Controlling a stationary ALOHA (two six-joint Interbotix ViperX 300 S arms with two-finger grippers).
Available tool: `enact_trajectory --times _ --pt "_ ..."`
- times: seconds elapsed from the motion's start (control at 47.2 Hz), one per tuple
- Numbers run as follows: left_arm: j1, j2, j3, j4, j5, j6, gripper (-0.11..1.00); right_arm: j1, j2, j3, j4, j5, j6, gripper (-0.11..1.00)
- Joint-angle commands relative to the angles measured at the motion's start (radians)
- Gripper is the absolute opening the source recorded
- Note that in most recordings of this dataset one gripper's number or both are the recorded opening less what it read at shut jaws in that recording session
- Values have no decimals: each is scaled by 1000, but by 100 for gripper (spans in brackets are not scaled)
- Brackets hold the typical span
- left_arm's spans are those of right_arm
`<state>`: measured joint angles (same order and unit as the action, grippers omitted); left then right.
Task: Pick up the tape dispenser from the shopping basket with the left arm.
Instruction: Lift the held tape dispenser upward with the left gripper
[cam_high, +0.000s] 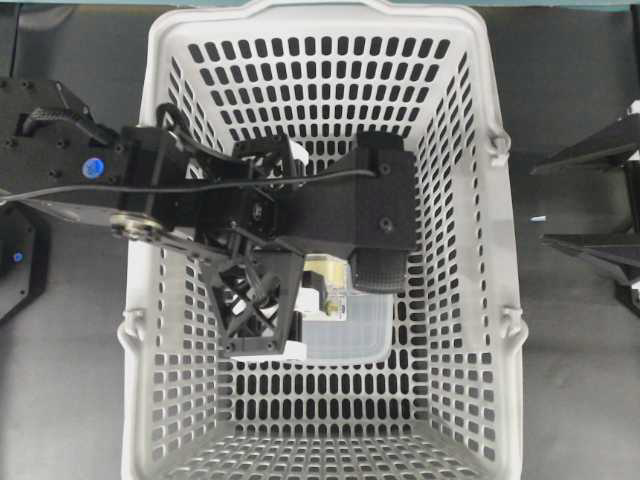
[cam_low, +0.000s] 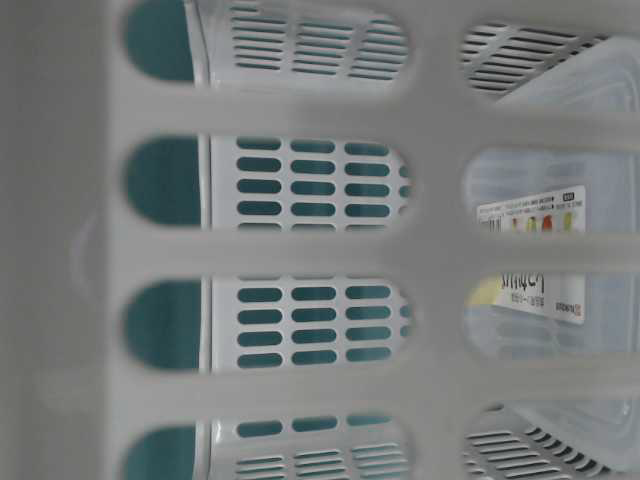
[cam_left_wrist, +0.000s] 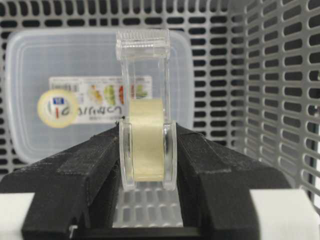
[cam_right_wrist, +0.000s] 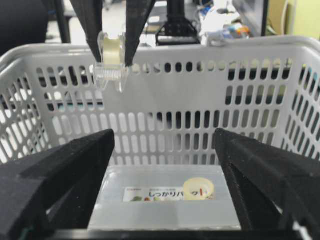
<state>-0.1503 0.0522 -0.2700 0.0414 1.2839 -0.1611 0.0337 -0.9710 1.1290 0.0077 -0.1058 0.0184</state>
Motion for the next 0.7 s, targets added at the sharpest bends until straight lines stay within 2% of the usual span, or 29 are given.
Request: enact_trajectory --times 0.0,0.679 --pt "-3 -14 -9 3 -6 0 28 6 5 -6 3 -5 0 77" --pt "-3 -12 6 3 -6 -3 29 17 -6 5 5 6 0 77"
